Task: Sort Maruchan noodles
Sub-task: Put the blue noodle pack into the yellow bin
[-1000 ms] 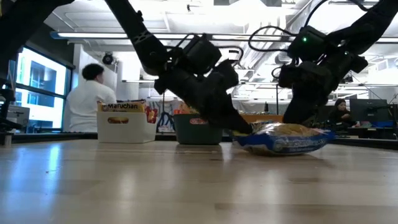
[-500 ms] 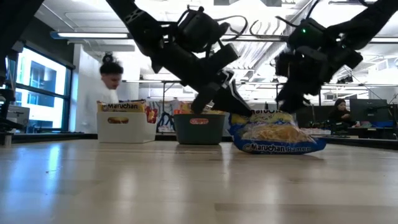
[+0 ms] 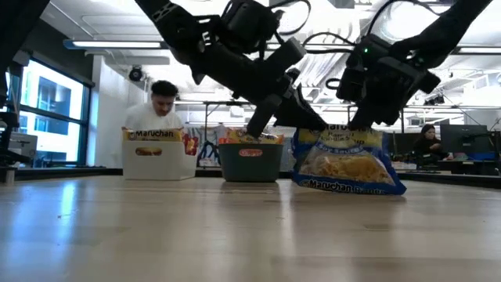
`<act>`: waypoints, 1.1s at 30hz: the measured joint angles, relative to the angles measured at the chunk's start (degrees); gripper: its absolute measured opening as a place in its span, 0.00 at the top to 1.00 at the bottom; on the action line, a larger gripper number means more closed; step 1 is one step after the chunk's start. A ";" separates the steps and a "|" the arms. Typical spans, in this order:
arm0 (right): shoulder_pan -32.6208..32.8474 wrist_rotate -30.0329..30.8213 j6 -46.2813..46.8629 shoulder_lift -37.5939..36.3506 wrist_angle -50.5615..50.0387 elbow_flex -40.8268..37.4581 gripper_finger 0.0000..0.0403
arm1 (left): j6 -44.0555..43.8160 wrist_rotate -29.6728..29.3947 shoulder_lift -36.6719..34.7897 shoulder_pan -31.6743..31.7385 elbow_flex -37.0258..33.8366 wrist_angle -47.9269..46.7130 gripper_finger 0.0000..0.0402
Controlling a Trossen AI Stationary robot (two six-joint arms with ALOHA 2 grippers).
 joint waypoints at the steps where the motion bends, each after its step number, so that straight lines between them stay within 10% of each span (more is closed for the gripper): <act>1: -0.01 -1.99 0.39 0.79 0.89 0.00 0.28 | 0.42 -0.04 -0.07 -0.18 0.00 0.31 1.00; 9: 0.01 -5.38 4.68 5.29 4.42 0.00 0.34 | -0.56 -1.27 -0.08 -0.25 0.00 0.34 1.00; 22: 0.01 -1.29 5.67 7.35 7.79 0.00 0.82 | -8.49 -2.05 -1.73 -0.03 -0.05 -0.91 0.97; 33: -0.01 4.26 -3.17 4.14 -9.71 10.36 0.80 | -24.44 2.34 -12.73 3.50 -5.42 -5.34 0.73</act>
